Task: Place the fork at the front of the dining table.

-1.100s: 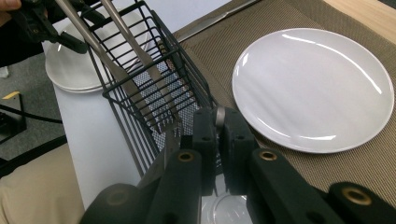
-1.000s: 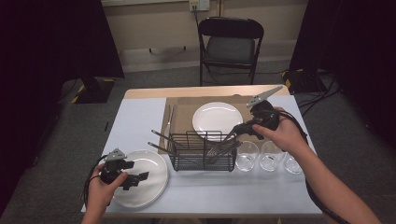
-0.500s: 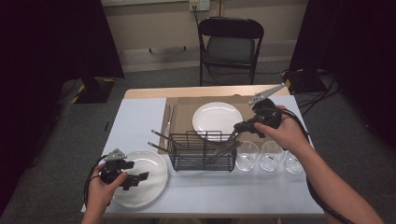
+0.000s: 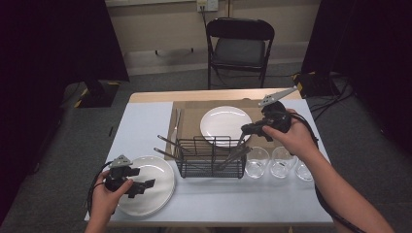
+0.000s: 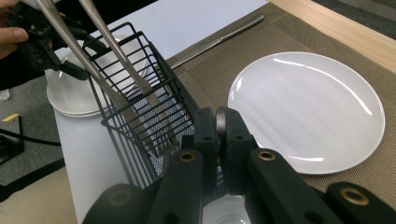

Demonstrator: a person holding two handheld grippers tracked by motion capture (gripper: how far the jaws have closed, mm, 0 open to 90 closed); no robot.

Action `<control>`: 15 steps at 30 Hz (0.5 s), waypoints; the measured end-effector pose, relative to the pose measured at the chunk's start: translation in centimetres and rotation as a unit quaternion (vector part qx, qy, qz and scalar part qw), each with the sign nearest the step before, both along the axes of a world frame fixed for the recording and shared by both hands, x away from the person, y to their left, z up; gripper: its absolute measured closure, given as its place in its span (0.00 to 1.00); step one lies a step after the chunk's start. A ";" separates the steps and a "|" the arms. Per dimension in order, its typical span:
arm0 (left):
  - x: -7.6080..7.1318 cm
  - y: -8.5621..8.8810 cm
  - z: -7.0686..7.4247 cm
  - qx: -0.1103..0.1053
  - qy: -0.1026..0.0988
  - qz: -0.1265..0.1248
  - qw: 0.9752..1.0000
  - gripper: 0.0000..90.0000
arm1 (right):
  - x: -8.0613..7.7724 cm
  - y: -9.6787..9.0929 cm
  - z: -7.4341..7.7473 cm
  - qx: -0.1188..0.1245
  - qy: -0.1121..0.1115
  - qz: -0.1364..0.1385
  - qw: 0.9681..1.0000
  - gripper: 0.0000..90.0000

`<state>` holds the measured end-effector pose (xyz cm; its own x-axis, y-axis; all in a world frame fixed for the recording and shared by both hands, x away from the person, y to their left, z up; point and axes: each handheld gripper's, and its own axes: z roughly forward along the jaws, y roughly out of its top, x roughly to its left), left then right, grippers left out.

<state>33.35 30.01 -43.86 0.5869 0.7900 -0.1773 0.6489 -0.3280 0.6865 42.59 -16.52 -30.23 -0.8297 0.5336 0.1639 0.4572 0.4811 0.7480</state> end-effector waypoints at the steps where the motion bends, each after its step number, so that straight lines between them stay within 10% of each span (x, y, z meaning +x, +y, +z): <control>1: 0.0 0.0 0.0 0.001 0.000 0.000 1.000 0.19 | 0.0 0.1 -0.1 0.001 0.000 -0.001 1.000 0.96; 15: 0.0 0.1 0.0 -0.002 0.001 0.002 1.000 0.19 | 0.4 1.2 -1.8 0.012 0.008 0.000 1.000 0.94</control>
